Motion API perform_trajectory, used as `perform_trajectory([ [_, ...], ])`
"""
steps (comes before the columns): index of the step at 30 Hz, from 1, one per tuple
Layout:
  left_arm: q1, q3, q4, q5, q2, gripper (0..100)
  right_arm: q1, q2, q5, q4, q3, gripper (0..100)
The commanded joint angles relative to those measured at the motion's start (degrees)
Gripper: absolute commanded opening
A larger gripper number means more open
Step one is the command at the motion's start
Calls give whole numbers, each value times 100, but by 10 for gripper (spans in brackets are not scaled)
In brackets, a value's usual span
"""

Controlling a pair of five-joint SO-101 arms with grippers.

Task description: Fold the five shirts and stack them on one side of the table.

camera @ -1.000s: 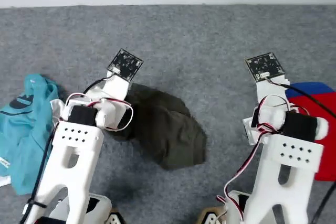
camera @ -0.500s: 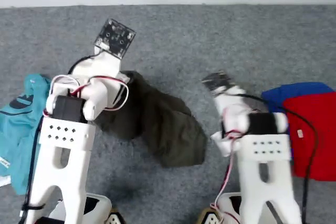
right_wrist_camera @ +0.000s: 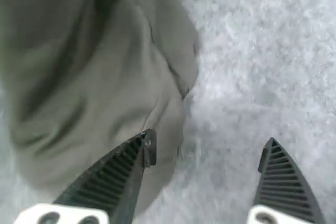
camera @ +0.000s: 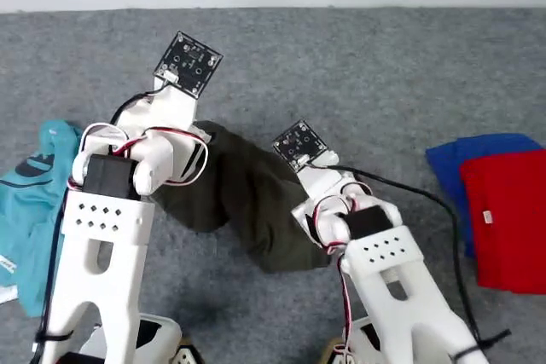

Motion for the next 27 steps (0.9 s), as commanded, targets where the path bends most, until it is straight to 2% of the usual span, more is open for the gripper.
perform_trajectory([
  [1, -26, -224, 26, -62, 0, 189, -84, 673, -88, -620, -88, 314],
  [7, -26, -224, 44, -62, -26, 189, -119, 3020, -79, -752, -1248, 290],
  [9, -26, -215, 114, -62, -35, 189, -119, 3662, -62, -426, -1829, 203],
  [12, -26, -215, 387, -62, -35, 189, -66, 4242, 510, 295, -2593, 6],
  [15, -26, -215, 651, -62, -35, 189, 92, 4330, 686, 831, -3095, 54],
  [18, -26, -215, 774, -62, -35, 189, 295, 4048, 818, 1297, -3833, 6],
  [20, -26, -215, 756, -62, -26, 189, 497, 3776, 826, 1543, -4519, 14],
  [27, -26, -215, 747, -62, -9, 189, 1033, 3688, 862, 1613, -6857, 9],
])
